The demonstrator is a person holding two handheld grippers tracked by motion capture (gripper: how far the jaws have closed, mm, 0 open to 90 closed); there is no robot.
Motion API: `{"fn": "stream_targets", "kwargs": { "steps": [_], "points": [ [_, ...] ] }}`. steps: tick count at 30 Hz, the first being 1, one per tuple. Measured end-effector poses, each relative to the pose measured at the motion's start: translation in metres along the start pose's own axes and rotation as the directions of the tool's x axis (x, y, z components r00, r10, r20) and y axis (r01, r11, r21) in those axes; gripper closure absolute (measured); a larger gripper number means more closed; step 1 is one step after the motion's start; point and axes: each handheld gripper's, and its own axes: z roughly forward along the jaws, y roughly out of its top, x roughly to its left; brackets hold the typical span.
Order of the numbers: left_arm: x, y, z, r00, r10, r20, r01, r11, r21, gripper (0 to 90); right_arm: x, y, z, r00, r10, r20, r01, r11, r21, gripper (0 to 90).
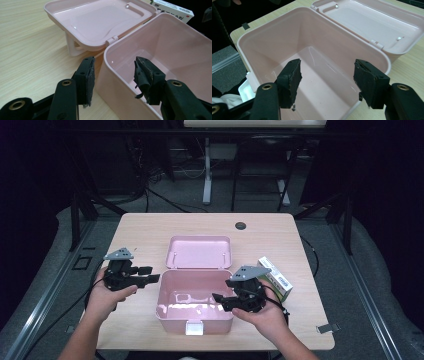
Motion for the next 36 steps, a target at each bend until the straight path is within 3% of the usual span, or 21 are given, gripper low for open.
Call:
{"fn": "stream_targets", "kwargs": {
  "steps": [4, 7, 12, 16, 20, 23, 27, 36],
  "points": [
    [-0.002, 0.001, -0.005, 0.9999, 0.008, -0.012, -0.008, 0.9999, 0.008, 49.6, -0.006, 0.006, -0.003, 0.9999, 0.010, -0.007, -0.010, 1.000, 0.023, 38.1],
    [-0.003, 0.002, -0.006, 0.9998, 0.008, -0.019, -0.007, 0.9998, 0.019, 49.4, -0.010, 0.009, -0.003, 0.9999, -0.010, 0.003, 0.010, 0.999, 0.047, 39.0],
    [-0.005, 0.002, -0.007, 0.9991, 0.022, -0.035, -0.021, 0.9993, 0.030, 47.6, -0.016, 0.013, -0.003, 0.9998, -0.011, 0.015, 0.009, 0.994, 0.111, 39.9],
    [-0.006, 0.003, -0.008, 0.9993, 0.024, -0.030, -0.023, 0.9992, 0.033, 47.5, -0.023, 0.019, -0.004, 0.9990, -0.041, 0.020, 0.038, 0.990, 0.139, 39.2],
    [-0.006, 0.003, -0.010, 0.9997, 0.010, -0.023, -0.009, 0.9994, 0.033, 48.0, -0.033, 0.024, -0.005, 0.9989, -0.029, 0.036, 0.023, 0.985, 0.169, 39.1],
    [-0.006, 0.003, -0.012, 0.9997, 0.004, -0.022, -0.003, 0.9997, 0.024, 48.0, -0.040, 0.027, -0.007, 0.9981, -0.021, 0.058, 0.009, 0.978, 0.207, 39.0],
    [-0.006, 0.003, -0.014, 0.9997, -0.002, -0.023, 0.003, 0.9999, 0.014, 48.0, -0.051, 0.032, -0.008, 0.9970, 0.037, 0.068, -0.054, 0.961, 0.271, 38.1],
    [-0.005, 0.002, -0.015, 0.9995, -0.011, -0.028, 0.011, 0.9998, 0.017, 47.9, -0.076, 0.041, -0.009, 0.9935, 0.046, 0.104, -0.081, 0.926, 0.369, 38.3]
  ]
}}
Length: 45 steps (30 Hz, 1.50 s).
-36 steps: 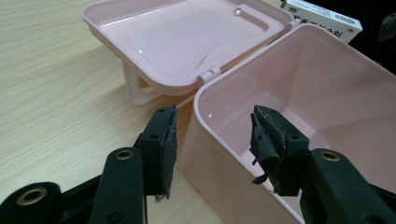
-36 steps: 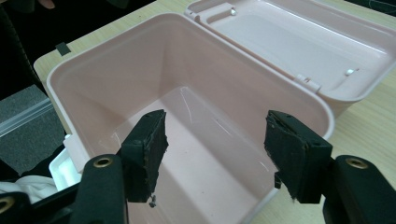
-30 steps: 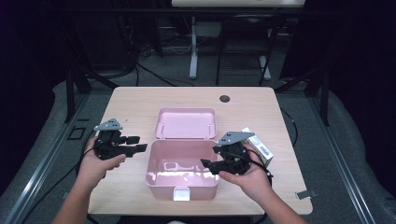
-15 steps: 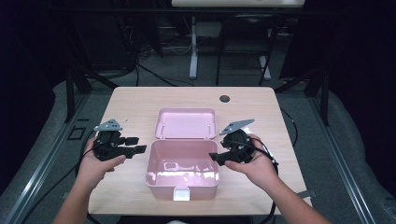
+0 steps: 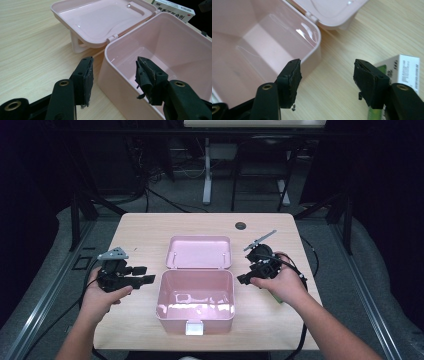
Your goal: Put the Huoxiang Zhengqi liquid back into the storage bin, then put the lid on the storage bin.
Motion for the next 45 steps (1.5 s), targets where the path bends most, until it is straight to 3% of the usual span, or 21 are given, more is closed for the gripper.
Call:
{"fn": "stream_targets", "kwargs": {
  "steps": [6, 10, 15, 22, 27, 33, 37, 45],
  "points": [
    [0.001, 0.000, -0.002, 1.0000, 0.005, 0.001, -0.005, 1.0000, 0.000, 47.9, -0.014, 0.006, 0.002, 0.9991, -0.007, 0.043, 0.003, 0.996, 0.091, 38.8],
    [0.001, -0.001, -0.002, 1.0000, 0.000, -0.005, 0.000, 1.0000, -0.003, 47.9, -0.023, 0.008, 0.006, 0.9999, -0.002, 0.015, 0.000, 0.991, 0.137, 35.5],
    [0.001, 0.000, -0.003, 1.0000, 0.003, -0.007, -0.003, 1.0000, -0.001, 47.9, -0.027, 0.012, 0.011, 1.0000, -0.002, -0.008, 0.004, 0.986, 0.169, 30.7],
    [0.001, 0.002, -0.003, 0.9999, 0.008, -0.013, -0.008, 1.0000, -0.005, 47.9, -0.028, 0.019, 0.014, 0.9995, -0.022, 0.023, 0.017, 0.978, 0.208, 32.6],
    [0.002, 0.001, -0.004, 0.9999, 0.005, -0.015, -0.005, 1.0000, -0.009, 47.9, -0.033, 0.023, 0.016, 0.9981, -0.009, 0.061, -0.006, 0.972, 0.236, 34.8],
    [0.002, 0.001, -0.006, 0.9999, 0.004, -0.016, -0.005, 0.9999, -0.015, 47.8, -0.043, 0.026, 0.017, 0.9975, 0.017, 0.068, -0.034, 0.964, 0.263, 37.9],
    [0.003, 0.001, -0.004, 0.9999, 0.002, -0.017, -0.002, 0.9999, -0.011, 47.8, -0.050, 0.029, 0.018, 0.9958, 0.019, 0.089, -0.046, 0.950, 0.309, 38.8],
    [0.004, 0.000, -0.006, 0.9999, -0.001, -0.015, 0.001, 0.9999, -0.013, 47.8, -0.067, 0.028, 0.018, 0.9917, 0.049, 0.119, -0.086, 0.941, 0.328, 40.7]
  ]
}}
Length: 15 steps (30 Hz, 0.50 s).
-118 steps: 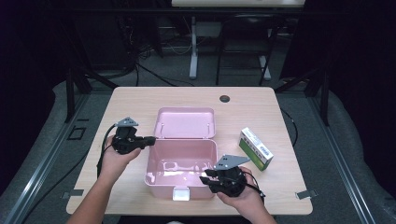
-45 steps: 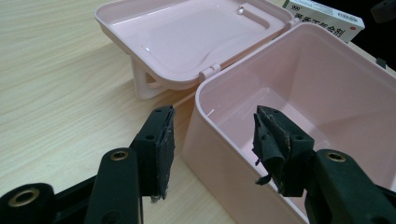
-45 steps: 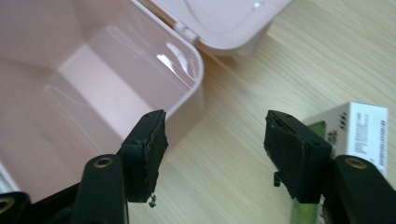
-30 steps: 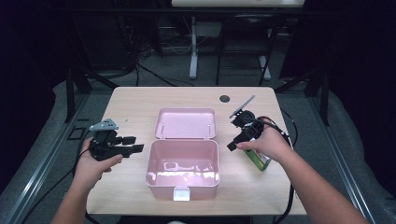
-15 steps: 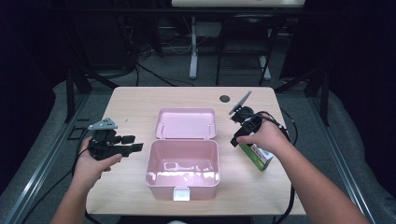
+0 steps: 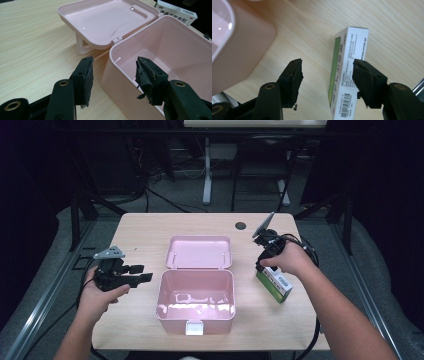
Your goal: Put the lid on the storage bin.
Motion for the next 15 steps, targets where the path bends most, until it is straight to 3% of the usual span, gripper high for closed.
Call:
{"fn": "stream_targets", "kwargs": {
  "steps": [12, 15],
  "points": [
    [0.002, -0.001, 0.001, 1.0000, -0.008, 0.002, 0.008, 1.0000, 0.000, 47.7, -0.019, -0.006, 0.010, 0.9986, 0.051, 0.010, -0.052, 0.996, 0.070, 47.8],
    [0.002, -0.001, 0.001, 1.0000, -0.009, -0.001, 0.009, 1.0000, -0.002, 47.7, -0.022, -0.008, 0.014, 0.9982, 0.059, 0.010, -0.060, 0.996, 0.064, 49.3]
  ]
}}
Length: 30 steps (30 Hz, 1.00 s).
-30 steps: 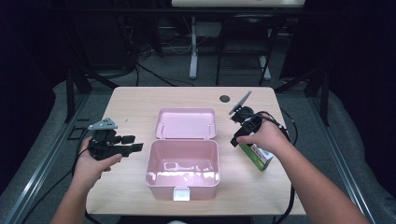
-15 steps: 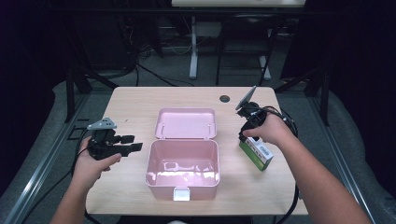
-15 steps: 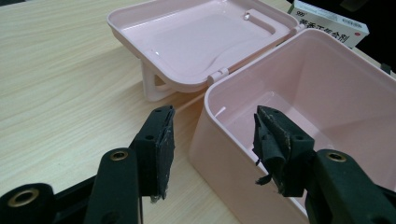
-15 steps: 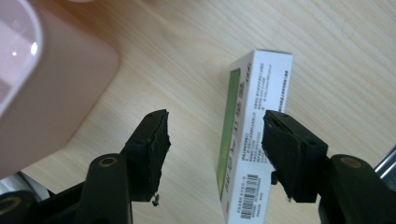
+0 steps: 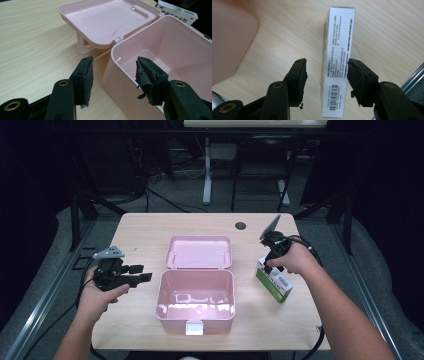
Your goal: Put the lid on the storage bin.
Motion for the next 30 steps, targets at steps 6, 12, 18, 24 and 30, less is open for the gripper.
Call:
{"fn": "stream_targets", "kwargs": {
  "steps": [6, 12, 18, 24, 30],
  "points": [
    [0.001, 0.000, 0.001, 1.0000, 0.002, 0.000, -0.002, 1.0000, 0.003, 47.7, -0.006, -0.001, 0.009, 0.9995, 0.029, 0.011, -0.029, 0.999, 0.020, 48.2],
    [0.001, 0.000, 0.001, 1.0000, -0.003, -0.002, 0.003, 1.0000, 0.000, 47.7, -0.011, 0.001, 0.013, 0.9985, 0.043, 0.034, -0.043, 0.999, 0.010, 46.3],
    [0.002, -0.001, 0.000, 1.0000, -0.007, -0.001, 0.007, 1.0000, -0.001, 47.7, -0.013, 0.001, 0.018, 0.9984, 0.053, 0.022, -0.053, 0.998, 0.020, 49.0],
    [0.002, -0.001, 0.001, 1.0000, -0.006, 0.000, 0.006, 1.0000, 0.003, 47.6, -0.012, 0.001, 0.022, 0.9986, 0.051, 0.012, -0.051, 0.997, 0.050, 50.9],
    [0.003, -0.001, 0.001, 0.9999, -0.011, -0.001, 0.011, 0.9999, 0.001, 47.6, -0.012, 0.002, 0.029, 0.9990, 0.044, 0.005, -0.045, 0.997, 0.061, 51.0]
  ]
}}
